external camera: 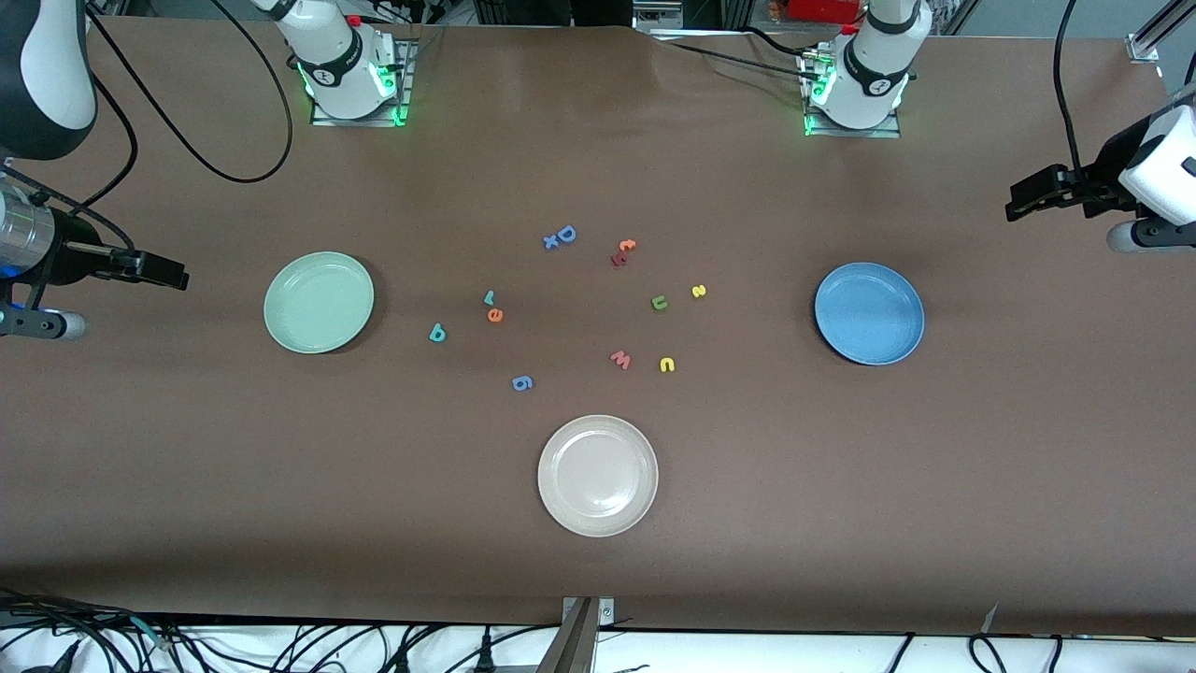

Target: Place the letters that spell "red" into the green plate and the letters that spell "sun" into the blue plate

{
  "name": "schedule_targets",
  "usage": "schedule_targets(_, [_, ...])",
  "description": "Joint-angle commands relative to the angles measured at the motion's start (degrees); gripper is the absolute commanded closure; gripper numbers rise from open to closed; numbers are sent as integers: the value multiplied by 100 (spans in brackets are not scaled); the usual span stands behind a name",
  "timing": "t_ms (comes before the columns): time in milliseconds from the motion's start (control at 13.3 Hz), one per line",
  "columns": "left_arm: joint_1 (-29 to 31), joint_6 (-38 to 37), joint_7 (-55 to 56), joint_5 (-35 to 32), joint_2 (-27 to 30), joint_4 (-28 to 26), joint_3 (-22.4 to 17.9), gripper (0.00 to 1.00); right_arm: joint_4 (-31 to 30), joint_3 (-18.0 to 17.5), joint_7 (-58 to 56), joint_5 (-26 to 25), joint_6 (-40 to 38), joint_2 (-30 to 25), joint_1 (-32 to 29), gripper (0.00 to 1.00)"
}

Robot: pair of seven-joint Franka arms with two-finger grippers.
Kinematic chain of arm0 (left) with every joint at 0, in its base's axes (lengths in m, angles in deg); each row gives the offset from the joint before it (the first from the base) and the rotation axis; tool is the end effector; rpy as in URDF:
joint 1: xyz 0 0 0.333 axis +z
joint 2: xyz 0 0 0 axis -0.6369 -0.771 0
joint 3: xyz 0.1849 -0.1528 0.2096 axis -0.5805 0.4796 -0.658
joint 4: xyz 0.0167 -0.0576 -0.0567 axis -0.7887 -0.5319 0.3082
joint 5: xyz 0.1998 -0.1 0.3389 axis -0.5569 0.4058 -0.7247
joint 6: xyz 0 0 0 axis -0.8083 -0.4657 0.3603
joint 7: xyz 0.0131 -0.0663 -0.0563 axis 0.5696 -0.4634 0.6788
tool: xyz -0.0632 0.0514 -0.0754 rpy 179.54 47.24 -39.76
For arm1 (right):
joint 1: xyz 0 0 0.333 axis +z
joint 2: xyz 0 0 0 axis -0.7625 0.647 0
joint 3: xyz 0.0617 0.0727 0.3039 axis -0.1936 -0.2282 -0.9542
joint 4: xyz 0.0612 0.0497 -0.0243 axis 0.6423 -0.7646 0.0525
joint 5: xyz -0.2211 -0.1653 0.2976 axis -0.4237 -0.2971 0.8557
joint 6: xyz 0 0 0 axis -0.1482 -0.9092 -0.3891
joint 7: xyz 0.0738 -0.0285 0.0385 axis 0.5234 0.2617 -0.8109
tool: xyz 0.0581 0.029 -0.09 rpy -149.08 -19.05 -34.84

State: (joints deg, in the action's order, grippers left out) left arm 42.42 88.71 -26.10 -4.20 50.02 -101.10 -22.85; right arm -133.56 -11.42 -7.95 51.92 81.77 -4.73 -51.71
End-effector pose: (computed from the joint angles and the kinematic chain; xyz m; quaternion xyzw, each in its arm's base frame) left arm 0.5464 0.0130 0.5830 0.9957 0.0382 -0.0841 0.0054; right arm 0.6235 -0.0144 0.5276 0.9943 -0.0611 -0.0834 0.0248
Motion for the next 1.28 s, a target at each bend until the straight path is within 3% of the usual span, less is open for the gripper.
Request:
schedule_targets(0, [-5, -14, -57, 57, -47, 128, -43, 0, -6, 8, 56, 108, -82, -46, -26, 0])
schedule_targets(1205, [-14, 74, -57, 39, -126, 76, -26, 0, -24, 8, 65, 117, -82, -46, -17, 0])
